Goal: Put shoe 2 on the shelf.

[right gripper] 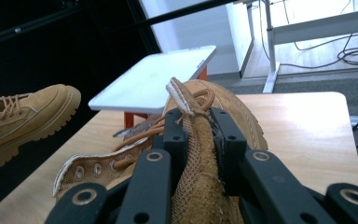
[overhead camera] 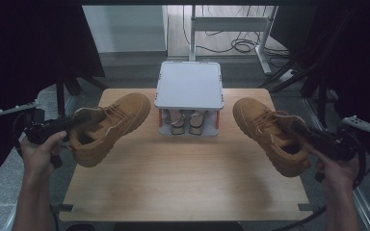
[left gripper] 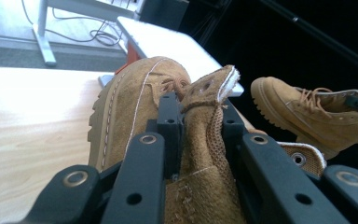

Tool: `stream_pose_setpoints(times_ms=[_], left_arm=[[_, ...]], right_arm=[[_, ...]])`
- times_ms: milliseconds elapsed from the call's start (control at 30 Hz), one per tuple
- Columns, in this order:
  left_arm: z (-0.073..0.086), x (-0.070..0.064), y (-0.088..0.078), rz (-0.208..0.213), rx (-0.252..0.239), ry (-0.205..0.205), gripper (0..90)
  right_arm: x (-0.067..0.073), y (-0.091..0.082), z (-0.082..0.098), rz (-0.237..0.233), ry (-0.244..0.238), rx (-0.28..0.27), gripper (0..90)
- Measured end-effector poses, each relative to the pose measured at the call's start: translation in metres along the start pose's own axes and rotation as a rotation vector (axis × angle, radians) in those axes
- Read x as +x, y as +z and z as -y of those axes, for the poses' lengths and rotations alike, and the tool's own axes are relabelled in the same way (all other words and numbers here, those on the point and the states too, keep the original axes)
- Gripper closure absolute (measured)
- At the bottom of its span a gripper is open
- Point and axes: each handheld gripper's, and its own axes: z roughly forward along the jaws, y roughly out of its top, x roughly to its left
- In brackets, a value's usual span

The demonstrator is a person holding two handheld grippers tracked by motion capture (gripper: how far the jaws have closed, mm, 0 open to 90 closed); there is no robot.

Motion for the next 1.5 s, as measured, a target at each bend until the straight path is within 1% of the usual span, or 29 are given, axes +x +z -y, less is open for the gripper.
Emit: stream_pose_setpoints(times_ms=[133,167,233,533,733,900,933,967,1067,1200,1333,1367,1467,1500], left_arm=[[-0.011,-0.003,0.004,0.003,-0.014,0.007,77.1],[-0.014,-0.005,0.006,0.003,-0.021,0.004,77.1],[-0.018,-0.005,0.009,0.003,-0.03,0.001,76.9],[-0.038,-0.012,0.027,0.026,-0.044,0.0,76.9],[-0.053,-0.015,0.045,0.044,-0.034,-0.005,76.9],[-0.064,-0.02,0.057,0.042,-0.028,-0.001,77.0],[-0.065,-0.02,0.059,0.043,-0.025,0.006,77.0],[-0.067,-0.021,0.062,0.042,-0.028,-0.001,77.0],[-0.072,-0.021,0.069,0.046,-0.025,0.001,77.0],[-0.078,-0.023,0.078,0.044,-0.022,0.005,77.0],[-0.083,-0.024,0.086,0.04,-0.021,0.0,76.9],[-0.085,-0.024,0.089,0.038,-0.023,-0.007,76.9],[-0.089,-0.025,0.096,0.036,-0.019,-0.005,77.0],[-0.091,-0.027,0.099,0.029,-0.016,-0.001,77.0]], right_arm=[[0.0,0.004,-0.008,0.005,0.005,-0.018,77.8],[0.001,0.005,-0.009,0.005,0.011,-0.02,77.8],[0.001,0.008,-0.013,0.004,0.008,-0.028,77.7],[0.009,0.021,-0.036,0.006,0.013,-0.056,77.6],[0.015,0.034,-0.05,0.004,0.006,-0.061,77.6],[0.021,0.044,-0.061,0.0,-0.004,-0.066,77.6],[0.023,0.046,-0.064,-0.002,-0.001,-0.068,77.6],[0.024,0.047,-0.065,-0.005,-0.001,-0.074,77.6],[0.028,0.054,-0.069,-0.01,-0.002,-0.081,77.6],[0.033,0.061,-0.074,-0.011,-0.009,-0.076,77.6],[0.038,0.07,-0.079,-0.013,-0.005,-0.075,77.6],[0.039,0.072,-0.08,-0.015,0.001,-0.073,77.6],[0.041,0.081,-0.084,-0.016,0.007,-0.074,77.6],[0.042,0.084,-0.085,-0.015,0.004,-0.075,77.5]])
